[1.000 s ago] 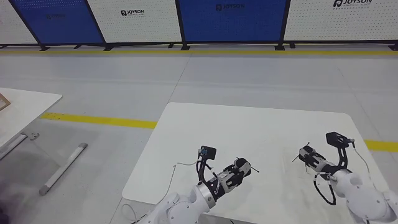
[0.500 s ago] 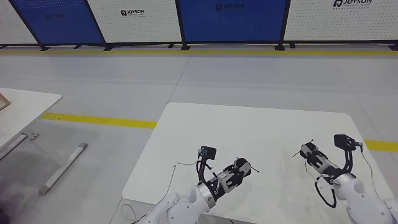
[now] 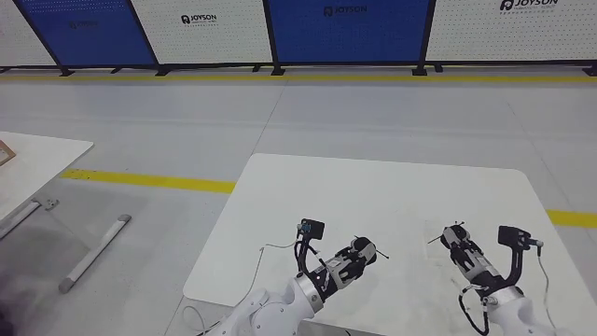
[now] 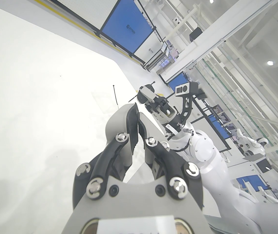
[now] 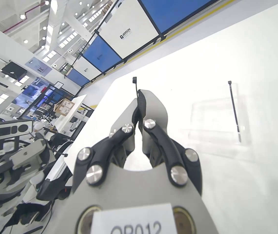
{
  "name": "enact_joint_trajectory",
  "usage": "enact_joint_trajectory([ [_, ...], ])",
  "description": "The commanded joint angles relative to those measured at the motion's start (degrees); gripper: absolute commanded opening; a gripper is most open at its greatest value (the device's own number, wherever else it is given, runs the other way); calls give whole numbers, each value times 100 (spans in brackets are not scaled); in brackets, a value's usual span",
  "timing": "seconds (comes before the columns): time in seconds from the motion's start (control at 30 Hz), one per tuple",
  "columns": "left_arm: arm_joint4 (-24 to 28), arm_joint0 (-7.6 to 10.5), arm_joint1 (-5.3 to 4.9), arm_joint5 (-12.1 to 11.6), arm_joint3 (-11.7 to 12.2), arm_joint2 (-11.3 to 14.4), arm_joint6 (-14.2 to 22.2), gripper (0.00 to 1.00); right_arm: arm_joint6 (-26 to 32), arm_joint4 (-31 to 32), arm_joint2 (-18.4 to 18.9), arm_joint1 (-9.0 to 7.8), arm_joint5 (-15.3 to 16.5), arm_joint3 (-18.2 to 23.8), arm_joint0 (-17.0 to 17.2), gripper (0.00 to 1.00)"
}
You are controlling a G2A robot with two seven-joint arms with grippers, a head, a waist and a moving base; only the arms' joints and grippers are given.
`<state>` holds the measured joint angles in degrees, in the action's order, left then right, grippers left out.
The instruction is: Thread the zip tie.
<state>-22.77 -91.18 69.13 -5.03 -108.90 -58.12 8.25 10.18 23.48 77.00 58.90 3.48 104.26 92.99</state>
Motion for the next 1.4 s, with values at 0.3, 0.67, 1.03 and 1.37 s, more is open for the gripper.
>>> enact_joint_trajectory([
  [0.3,0,0,0,0,0,0,0,0,-158,-186,-6,30,70,-50,23,0],
  [0.67,0,0,0,0,0,0,0,0,-892,-908,168,107,1045,-179,501,0],
  [1.03,1,19,5,4,-4,32,-10,0,-892,-908,168,107,1045,-179,501,0],
  [1.37,703,330,132,349,337,402,-166,0,-1113,-835,160,169,1127,-275,510,0],
])
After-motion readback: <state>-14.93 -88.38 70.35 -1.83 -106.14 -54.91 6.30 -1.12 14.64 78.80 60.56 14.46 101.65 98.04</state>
